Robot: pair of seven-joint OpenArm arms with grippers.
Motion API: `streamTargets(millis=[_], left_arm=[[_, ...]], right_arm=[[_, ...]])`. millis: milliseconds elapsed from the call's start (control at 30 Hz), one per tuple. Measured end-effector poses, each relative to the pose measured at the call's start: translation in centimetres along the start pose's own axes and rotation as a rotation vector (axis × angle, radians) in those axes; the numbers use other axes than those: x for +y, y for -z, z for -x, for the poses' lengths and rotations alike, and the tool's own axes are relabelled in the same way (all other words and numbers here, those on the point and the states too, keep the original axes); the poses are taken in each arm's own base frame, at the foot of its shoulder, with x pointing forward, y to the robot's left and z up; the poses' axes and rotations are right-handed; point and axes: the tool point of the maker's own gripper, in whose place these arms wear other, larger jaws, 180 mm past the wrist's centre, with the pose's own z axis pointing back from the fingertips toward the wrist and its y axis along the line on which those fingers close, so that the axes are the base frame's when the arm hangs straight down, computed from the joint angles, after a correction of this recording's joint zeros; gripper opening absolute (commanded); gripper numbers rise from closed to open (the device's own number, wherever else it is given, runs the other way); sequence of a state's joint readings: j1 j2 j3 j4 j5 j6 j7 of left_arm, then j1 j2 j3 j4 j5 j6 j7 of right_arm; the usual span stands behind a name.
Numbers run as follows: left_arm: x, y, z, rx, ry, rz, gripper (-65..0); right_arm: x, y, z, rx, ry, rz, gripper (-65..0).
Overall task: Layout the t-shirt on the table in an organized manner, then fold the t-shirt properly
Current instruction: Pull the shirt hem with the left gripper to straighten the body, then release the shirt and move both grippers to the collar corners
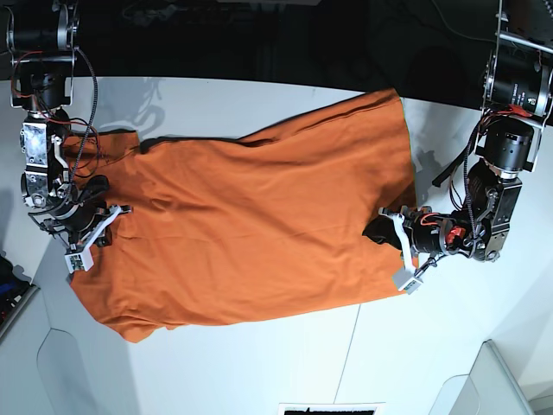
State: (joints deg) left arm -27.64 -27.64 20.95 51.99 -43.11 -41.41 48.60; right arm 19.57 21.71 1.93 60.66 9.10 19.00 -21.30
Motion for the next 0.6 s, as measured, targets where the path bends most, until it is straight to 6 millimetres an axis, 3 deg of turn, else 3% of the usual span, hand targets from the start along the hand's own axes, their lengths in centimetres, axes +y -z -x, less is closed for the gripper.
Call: streamTargets(millis=[267,467,600], left_arm=[[3.7,-1.6,-3.2,-0.036,0.129,-0.178,-63.7],[3.6,-1.7,-4.1,-0.063,0.139,-0.180,-63.5],[2.3,-2.6,-5.9,-0.141,0.049,-0.089,-52.0]], right_arm=[[-3.6,-1.8,0.3,0.040,0.111,0.079,-65.0],[-4.6,-2.4,0.1,0.002,0.238,0.067,-65.0],[-5.4,-3.5,-1.5,-0.071,0.285,0.062,-65.0]])
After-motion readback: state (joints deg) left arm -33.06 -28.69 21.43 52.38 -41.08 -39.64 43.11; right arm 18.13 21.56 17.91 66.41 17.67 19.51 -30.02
